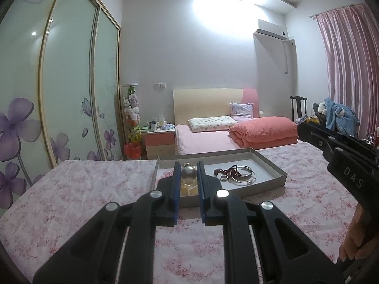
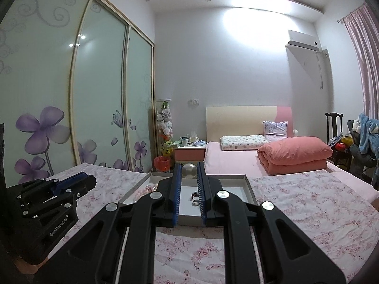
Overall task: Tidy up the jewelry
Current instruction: 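Lift both pearl studs and carry them over the grey tray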
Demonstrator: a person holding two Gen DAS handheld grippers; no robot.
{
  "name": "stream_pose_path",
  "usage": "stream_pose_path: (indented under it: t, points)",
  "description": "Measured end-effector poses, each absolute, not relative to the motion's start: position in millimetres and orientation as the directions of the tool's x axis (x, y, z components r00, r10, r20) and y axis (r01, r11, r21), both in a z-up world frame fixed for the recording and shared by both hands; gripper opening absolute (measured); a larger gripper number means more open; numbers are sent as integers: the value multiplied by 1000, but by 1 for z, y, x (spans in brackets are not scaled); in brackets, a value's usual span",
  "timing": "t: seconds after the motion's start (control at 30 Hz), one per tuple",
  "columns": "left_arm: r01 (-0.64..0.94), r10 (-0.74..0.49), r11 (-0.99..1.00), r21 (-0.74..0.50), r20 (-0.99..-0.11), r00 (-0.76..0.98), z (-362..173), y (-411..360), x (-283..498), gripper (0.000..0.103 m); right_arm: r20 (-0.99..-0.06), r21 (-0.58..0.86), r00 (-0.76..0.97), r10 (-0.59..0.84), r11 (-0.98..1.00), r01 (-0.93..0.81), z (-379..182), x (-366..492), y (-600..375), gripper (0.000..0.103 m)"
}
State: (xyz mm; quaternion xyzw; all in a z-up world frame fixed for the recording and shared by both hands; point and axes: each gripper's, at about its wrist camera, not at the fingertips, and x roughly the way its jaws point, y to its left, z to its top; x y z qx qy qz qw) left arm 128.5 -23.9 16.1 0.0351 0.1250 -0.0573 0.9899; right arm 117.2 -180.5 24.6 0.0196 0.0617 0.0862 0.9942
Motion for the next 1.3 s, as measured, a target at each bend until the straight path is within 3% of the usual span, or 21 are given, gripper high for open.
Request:
stream_pose_path:
  t: [0.47, 0.67, 1.3]
  points:
    - [109, -93, 993, 51, -252, 963, 23, -19, 150, 14, -100, 22, 985, 143, 990, -141, 32, 132, -182, 14]
    - [84, -86, 996, -18, -285, 955, 25, -8, 195, 14, -87, 8, 990, 114, 994, -113, 37, 164, -180, 14]
    - [115, -133, 991, -68, -414, 901, -19, -21, 318, 14, -346, 124, 929, 133, 988, -95, -12, 285, -181, 14]
